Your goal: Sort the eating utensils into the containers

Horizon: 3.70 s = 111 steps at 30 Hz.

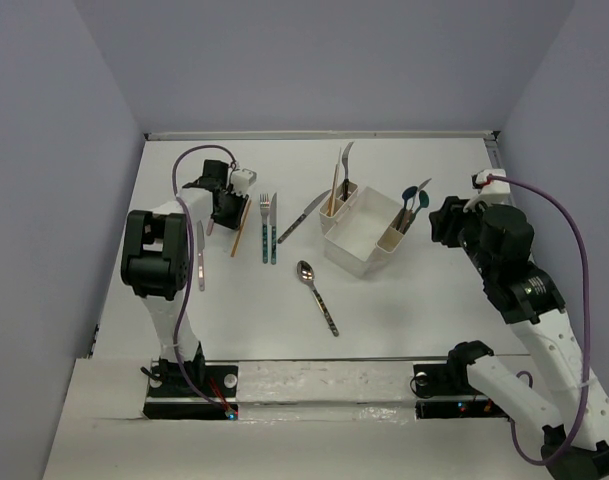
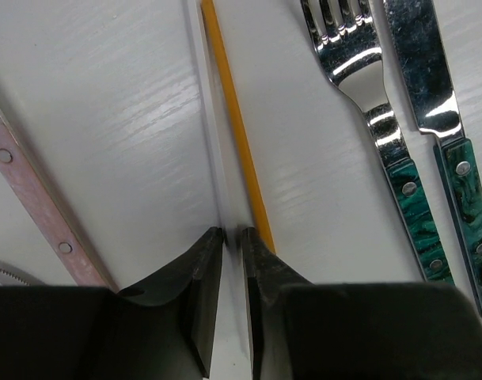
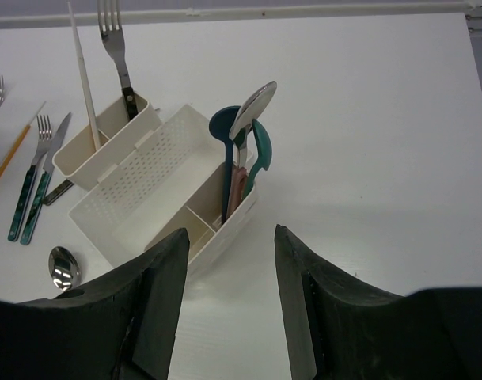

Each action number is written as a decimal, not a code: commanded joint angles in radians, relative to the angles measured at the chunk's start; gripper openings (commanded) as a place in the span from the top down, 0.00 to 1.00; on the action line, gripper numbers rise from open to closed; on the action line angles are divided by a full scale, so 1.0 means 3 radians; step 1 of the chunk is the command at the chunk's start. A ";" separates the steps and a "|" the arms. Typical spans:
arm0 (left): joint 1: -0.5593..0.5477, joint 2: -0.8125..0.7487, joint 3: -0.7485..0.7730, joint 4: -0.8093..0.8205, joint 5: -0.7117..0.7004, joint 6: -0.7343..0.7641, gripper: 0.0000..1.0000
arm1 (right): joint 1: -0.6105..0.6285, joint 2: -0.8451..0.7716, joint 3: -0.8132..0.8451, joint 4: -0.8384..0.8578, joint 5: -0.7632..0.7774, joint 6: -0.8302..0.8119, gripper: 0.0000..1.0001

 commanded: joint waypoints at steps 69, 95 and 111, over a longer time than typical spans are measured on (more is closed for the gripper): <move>-0.0921 -0.0187 -0.0477 0.6823 0.1867 -0.2857 1.00 | 0.0031 -0.0582 0.0856 -0.1141 0.0888 0.0465 0.52; -0.0977 0.0279 -0.0728 0.7181 0.1954 -0.2519 0.54 | 0.0031 -0.0572 0.0917 -0.1355 0.0888 0.0547 0.52; -0.0237 -0.0662 -0.0345 0.4190 0.2538 -0.1934 0.31 | 0.0031 -0.0214 0.0672 -0.0517 0.0494 0.0025 0.48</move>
